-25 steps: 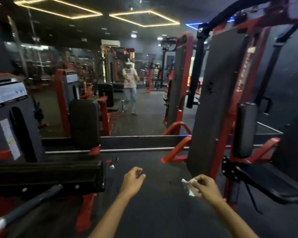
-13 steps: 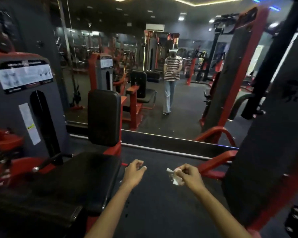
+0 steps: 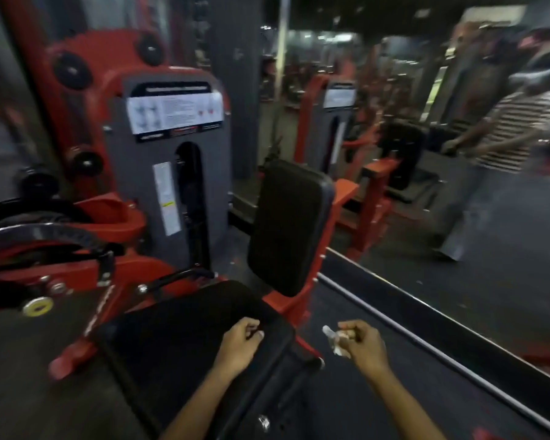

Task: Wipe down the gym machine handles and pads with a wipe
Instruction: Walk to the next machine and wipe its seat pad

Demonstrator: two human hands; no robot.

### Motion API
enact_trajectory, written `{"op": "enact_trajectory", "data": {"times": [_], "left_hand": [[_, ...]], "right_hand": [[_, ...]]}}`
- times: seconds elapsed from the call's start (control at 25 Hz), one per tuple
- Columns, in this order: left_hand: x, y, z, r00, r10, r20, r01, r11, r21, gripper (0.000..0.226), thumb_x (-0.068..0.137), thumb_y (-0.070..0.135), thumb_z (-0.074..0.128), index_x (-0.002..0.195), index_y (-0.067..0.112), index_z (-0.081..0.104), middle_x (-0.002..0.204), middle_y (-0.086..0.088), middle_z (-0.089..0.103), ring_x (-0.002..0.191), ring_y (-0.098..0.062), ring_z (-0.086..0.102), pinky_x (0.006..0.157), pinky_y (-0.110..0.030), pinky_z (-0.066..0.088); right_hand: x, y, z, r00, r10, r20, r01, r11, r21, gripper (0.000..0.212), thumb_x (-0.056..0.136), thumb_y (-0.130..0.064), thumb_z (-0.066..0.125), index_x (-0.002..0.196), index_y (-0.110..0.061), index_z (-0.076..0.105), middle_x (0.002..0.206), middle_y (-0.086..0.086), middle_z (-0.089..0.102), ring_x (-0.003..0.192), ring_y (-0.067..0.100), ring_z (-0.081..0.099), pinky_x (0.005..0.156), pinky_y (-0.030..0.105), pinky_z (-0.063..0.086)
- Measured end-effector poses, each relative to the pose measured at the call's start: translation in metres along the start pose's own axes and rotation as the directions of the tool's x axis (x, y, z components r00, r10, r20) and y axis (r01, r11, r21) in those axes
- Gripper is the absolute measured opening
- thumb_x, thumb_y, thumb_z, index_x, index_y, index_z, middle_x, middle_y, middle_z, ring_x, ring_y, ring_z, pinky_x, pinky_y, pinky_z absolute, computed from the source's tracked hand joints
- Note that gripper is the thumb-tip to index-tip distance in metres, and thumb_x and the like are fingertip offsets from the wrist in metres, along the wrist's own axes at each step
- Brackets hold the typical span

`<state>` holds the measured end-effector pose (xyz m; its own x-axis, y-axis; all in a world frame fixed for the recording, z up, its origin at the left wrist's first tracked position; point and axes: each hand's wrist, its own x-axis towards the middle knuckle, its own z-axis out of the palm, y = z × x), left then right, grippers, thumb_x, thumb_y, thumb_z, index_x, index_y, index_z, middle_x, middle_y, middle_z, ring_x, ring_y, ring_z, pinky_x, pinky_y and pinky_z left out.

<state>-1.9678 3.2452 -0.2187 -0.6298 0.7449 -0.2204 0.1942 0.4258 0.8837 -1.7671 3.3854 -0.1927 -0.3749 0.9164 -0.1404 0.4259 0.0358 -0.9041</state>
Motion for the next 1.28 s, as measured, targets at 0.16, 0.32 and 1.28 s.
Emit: {"op": "enact_trajectory", "data": {"times": [0.16, 0.32, 1.28], "left_hand": [[0.027, -0.061, -0.041, 0.941, -0.233, -0.245, 0.234, 0.972, -0.026, 0.027, 0.091, 0.012, 0.059, 0.117, 0.008, 0.059, 0.120, -0.005, 0.061, 0.114, -0.019, 0.057, 0.096, -0.024, 0.041], [0.066, -0.109, -0.074, 0.864, -0.320, -0.389, 0.342, 0.939, -0.013, 0.030, 0.091, 0.012, 0.059, 0.120, 0.006, 0.057, 0.124, -0.007, 0.060, 0.116, -0.019, 0.055, 0.100, -0.025, 0.040], [0.328, -0.324, -0.174, 0.860, -0.096, -0.502, 0.451, 0.604, 0.657, 0.068, 0.096, 0.032, 0.029, 0.151, 0.012, -0.004, 0.159, -0.001, -0.012, 0.147, -0.014, 0.001, 0.117, -0.044, 0.019]], "right_hand": [[0.077, 0.012, 0.079, 0.963, 0.022, 0.267, 0.007, 0.994, -0.108, 0.019, 0.071, -0.032, 0.081, 0.079, -0.017, 0.072, 0.059, -0.002, 0.068, 0.054, 0.006, 0.065, 0.060, 0.018, 0.053], [0.149, 0.006, 0.168, 0.841, 0.053, 0.539, 0.094, 0.966, -0.242, 0.027, 0.070, -0.047, 0.077, 0.068, -0.020, 0.072, 0.056, 0.000, 0.069, 0.058, 0.012, 0.068, 0.069, 0.041, 0.057], [0.306, 0.009, 0.638, 0.140, -0.712, 0.688, 0.914, 0.361, 0.187, 0.030, 0.084, -0.004, 0.047, 0.103, 0.001, 0.070, 0.108, 0.013, 0.069, 0.101, 0.025, 0.063, 0.091, 0.030, 0.049]]}}
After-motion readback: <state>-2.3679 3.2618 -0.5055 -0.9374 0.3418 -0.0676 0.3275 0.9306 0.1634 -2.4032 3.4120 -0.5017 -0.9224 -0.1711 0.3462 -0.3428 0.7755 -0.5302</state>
